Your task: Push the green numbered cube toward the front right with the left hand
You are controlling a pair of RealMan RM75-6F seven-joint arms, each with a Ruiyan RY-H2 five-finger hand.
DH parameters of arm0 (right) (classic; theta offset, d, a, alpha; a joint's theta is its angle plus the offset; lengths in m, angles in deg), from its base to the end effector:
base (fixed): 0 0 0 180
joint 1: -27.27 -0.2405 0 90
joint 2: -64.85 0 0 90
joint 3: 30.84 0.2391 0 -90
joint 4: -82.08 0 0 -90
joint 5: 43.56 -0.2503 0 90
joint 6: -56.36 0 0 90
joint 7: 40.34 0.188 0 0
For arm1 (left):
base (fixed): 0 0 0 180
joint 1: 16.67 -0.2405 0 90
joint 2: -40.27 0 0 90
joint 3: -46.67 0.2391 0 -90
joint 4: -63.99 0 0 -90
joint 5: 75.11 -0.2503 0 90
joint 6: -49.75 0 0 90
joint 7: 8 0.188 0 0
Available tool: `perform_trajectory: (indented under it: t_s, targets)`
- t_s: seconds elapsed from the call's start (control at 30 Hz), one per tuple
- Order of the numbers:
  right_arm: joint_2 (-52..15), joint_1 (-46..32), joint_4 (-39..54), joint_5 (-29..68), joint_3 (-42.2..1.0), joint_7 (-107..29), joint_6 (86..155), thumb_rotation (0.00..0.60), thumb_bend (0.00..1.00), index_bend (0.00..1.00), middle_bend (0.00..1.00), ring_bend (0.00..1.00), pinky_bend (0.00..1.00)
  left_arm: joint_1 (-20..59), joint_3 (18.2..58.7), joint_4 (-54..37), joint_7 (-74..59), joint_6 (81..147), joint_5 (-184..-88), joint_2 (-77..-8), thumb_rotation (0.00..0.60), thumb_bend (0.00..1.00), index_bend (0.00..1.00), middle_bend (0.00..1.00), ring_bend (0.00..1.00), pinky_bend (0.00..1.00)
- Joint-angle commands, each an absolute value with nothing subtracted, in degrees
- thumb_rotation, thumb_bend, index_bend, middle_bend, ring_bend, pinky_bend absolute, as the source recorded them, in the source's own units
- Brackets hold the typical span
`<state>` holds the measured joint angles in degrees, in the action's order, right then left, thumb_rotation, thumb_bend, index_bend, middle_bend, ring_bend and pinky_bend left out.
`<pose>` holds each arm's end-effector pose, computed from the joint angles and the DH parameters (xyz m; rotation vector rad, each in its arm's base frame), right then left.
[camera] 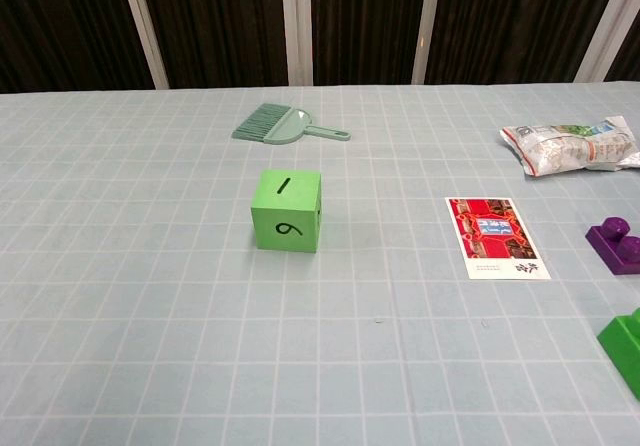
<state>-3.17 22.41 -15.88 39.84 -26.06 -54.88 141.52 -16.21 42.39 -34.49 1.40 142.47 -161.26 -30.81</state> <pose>-0.2823 -0.2324 0.0922 1.3733 -0.8406 0.8374 -0.2759 0.2070 0.0968 -1.2292 -0.8900 -0.9773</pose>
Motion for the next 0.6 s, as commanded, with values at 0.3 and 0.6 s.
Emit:
perform_trajectory:
  t_s: [0.3,0.6]
  targets:
    - [-2.94,22.68,-16.13,40.57,-26.38,-54.79,142.06,0.6,0.07,0.08,0.0,0.0,0.0,-16.25,43.01,-34.52,1.48,142.76,-162.64,-30.95,0.6,0.25,0.16,0.16,0.08,0.18]
    - [-2.47,23.0,-16.63,40.7,-26.82,-54.96,142.08,0.6,0.07,0.08,0.0,0.0,0.0,-15.18,42.04,-34.01,0.17,140.4,-160.27,-30.51,0.6,0.25,0.14,0.15,0.08,0.18]
